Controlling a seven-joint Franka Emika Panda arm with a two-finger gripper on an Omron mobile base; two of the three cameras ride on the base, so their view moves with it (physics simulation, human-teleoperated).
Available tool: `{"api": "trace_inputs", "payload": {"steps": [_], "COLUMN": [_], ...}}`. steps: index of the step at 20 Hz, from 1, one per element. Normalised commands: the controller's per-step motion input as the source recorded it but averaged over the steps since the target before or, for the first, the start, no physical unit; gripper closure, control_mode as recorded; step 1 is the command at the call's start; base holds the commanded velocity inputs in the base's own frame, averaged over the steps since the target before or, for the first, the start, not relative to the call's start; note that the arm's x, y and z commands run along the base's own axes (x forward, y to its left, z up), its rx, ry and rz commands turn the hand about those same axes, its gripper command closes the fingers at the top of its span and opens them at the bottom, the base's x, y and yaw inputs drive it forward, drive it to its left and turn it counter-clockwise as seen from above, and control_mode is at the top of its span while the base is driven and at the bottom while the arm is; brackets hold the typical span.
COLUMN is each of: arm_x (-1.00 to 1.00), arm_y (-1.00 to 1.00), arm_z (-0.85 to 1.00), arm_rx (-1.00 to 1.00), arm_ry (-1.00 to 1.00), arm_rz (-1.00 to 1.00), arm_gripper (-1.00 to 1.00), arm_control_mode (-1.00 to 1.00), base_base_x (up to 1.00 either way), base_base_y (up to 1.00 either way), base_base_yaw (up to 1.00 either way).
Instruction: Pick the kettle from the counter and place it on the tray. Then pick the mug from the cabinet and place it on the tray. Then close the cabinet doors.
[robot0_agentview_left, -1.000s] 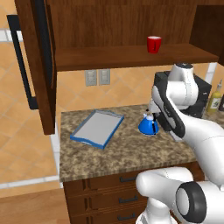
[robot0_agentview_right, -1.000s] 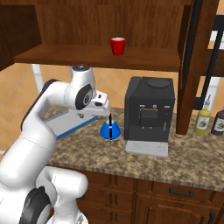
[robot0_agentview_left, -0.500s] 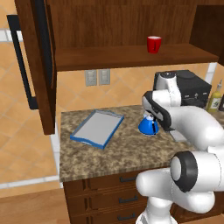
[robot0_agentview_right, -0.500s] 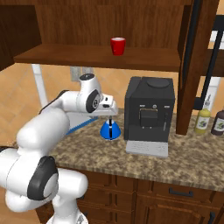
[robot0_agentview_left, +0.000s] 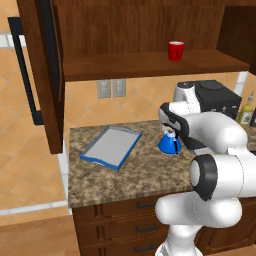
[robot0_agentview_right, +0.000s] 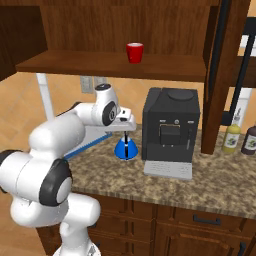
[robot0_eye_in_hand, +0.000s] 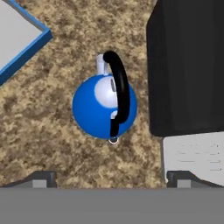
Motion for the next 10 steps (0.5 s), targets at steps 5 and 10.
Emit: {"api": "trace_inputs", "payload": {"steps": [5, 10], "arm_x": [0.6, 0.52], "arm_y": [0.0, -0.05], "arm_z": [-0.33, -0.29], "arm_rx": [-0.02, 0.0], "arm_ry": [0.0, 0.0], "arm_rz": [0.0, 0.0], "arm_gripper": [-1.0, -1.0], "arm_control_mode": [-1.0, -1.0], "base_base_x": [0.0, 0.0], "base_base_y": [0.0, 0.0], "base_base_yaw": [0.0, 0.0]}}
